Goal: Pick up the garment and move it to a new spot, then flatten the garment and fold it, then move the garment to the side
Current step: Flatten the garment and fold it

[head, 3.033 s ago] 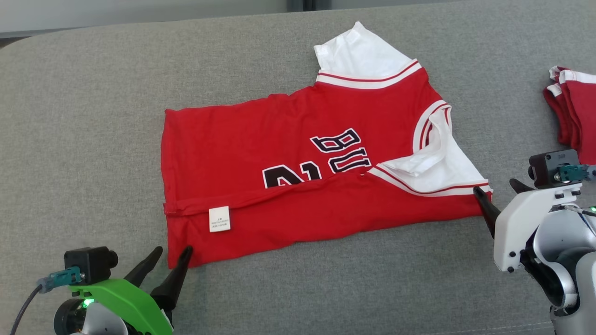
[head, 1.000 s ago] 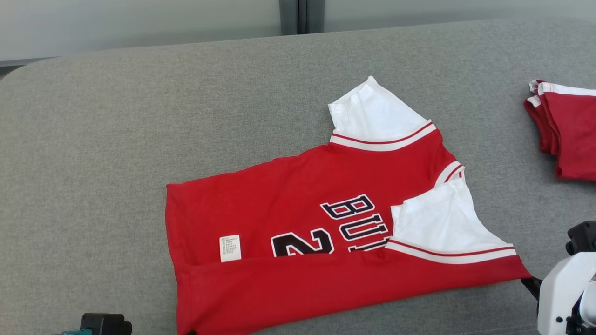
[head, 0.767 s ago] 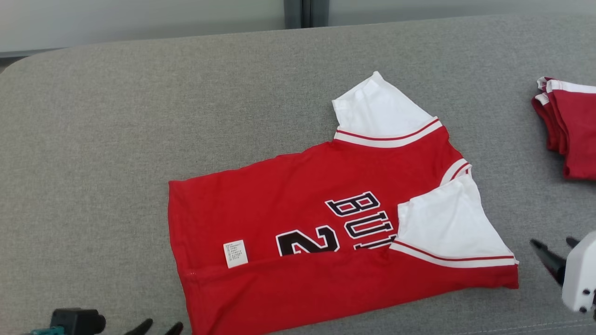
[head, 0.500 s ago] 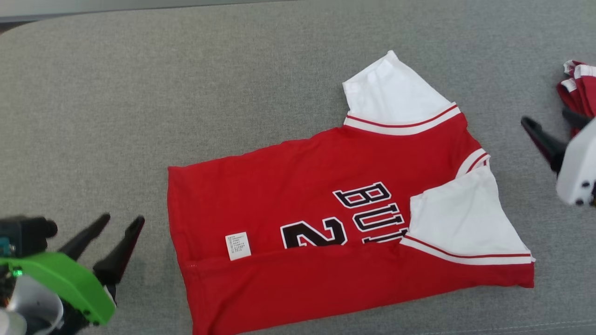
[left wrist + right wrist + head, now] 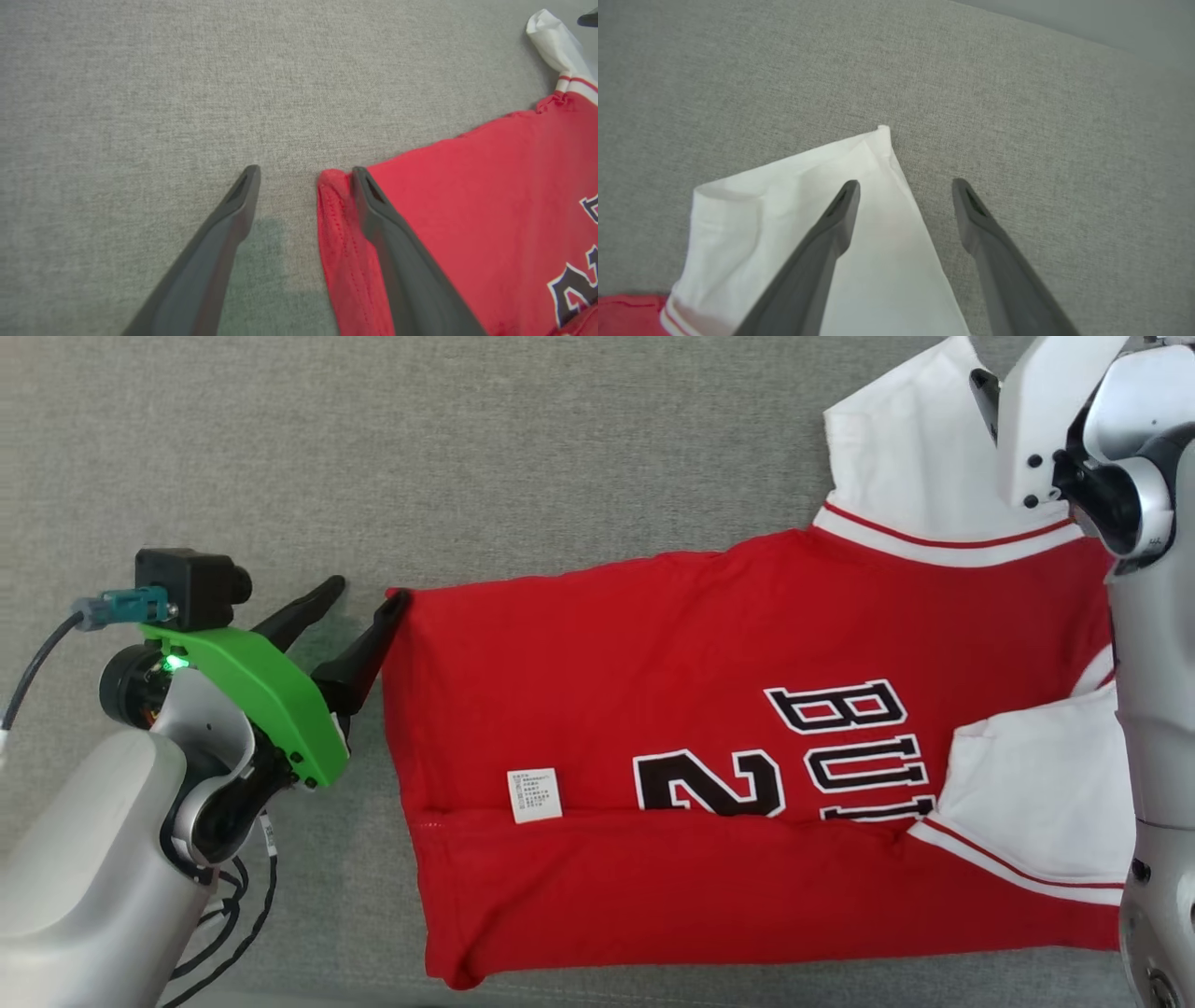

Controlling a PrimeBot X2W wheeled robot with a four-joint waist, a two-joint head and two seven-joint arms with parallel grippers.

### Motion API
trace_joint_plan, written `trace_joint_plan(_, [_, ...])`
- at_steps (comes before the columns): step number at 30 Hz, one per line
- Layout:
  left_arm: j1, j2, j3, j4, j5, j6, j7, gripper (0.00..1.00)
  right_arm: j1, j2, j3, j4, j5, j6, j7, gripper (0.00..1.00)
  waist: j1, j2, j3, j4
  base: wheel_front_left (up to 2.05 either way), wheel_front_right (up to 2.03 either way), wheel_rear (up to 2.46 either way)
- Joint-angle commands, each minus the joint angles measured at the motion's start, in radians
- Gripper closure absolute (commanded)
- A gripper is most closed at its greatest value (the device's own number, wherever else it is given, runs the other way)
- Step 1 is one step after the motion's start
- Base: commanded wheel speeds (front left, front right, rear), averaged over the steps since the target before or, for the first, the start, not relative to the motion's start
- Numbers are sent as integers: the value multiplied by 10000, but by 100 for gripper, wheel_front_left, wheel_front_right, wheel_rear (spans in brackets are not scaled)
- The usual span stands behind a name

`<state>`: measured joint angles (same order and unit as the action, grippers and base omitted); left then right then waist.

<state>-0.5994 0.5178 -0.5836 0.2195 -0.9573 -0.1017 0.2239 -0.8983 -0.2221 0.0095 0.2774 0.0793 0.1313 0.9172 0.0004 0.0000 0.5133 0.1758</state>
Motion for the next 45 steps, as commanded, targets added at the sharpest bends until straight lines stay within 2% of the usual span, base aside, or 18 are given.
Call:
trace_joint_plan(1, [-242, -46, -155, 39, -21, -116, 52, 0, -129, -26, 45, 283, -23, -14, -113, 0, -4, 0, 446, 523, 0, 0, 0])
trace_joint_plan(7, [-303, -29, -568, 22, -690, -284, 423, 0, -246, -47, 277, 1054, 124, -14, -193, 0, -4, 0, 297, 426, 0, 0, 0])
trace_joint_plan(16, [-673, 76, -1000, 312, -1184, -301, 444, 0, -376, 58, 616, 1278, 386, -14, 5, 0, -4, 0, 366, 117, 0, 0, 0])
trace_joint_plan(17, [-720, 94, -1075, 375, -1174, -302, 426, 0, -362, 74, 632, 1303, 405, -14, 30, 7, -4, 0, 377, 86, 0, 0, 0])
trace_joint_plan(18, [-764, 103, -1182, 402, -1192, -303, 450, 0, -359, 91, 663, 1319, 415, -14, 46, 51, -4, 0, 388, 64, 0, 0, 0])
trace_joint_plan(19, [-812, 110, -1282, 422, -1227, -303, 445, 0, -379, 100, 689, 1294, 399, -14, -76, 72, -4, 0, 408, 41, 0, 0, 0])
trace_joint_plan(20, [-836, 119, -1381, 441, -1250, -304, 461, 55, -405, 123, 636, 1280, 368, -14, -181, 100, -4, 0, 420, 23, 0, 0, 0])
trace_joint_plan(21, [-862, 142, -1513, 435, -1281, -304, 487, 100, -402, 194, 649, 1338, 455, -15, -199, 100, -4, 0, 419, 2, 0, 0, 0])
trace_joint_plan(26, [-1046, 473, -1643, 387, -1415, -306, 117, 100, -719, 227, 521, 1236, 465, -15, -1074, 100, -4, 0, 376, -105, 0, 0, 0])
trace_joint_plan(32, [-1468, 809, -1155, 526, -1614, -283, -635, 100, -1252, 428, -366, 1460, -90, -15, -2665, 100, -4, 0, 164, -292, 0, 0, 0])
trace_joint_plan(35, [-1631, 854, -918, 628, -1715, -284, -869, 100, -1433, 588, -652, 1683, -228, -15, -2995, 100, -4, 0, -6, -405, 0, 0, 0])
trace_joint_plan(40, [-1418, 893, -793, 417, -1822, -284, -1108, 100, -1047, 685, -545, 1667, 340, -15, -3481, 100, -4, 0, -454, -664, 0, 0, 0])
trace_joint_plan(45, [-527, 1069, -780, -204, -1969, -110, -1433, 100, 249, 191, -221, 811, 1327, -15, -3739, 100, -4, 0, -1072, -900, 0, 0, 0])
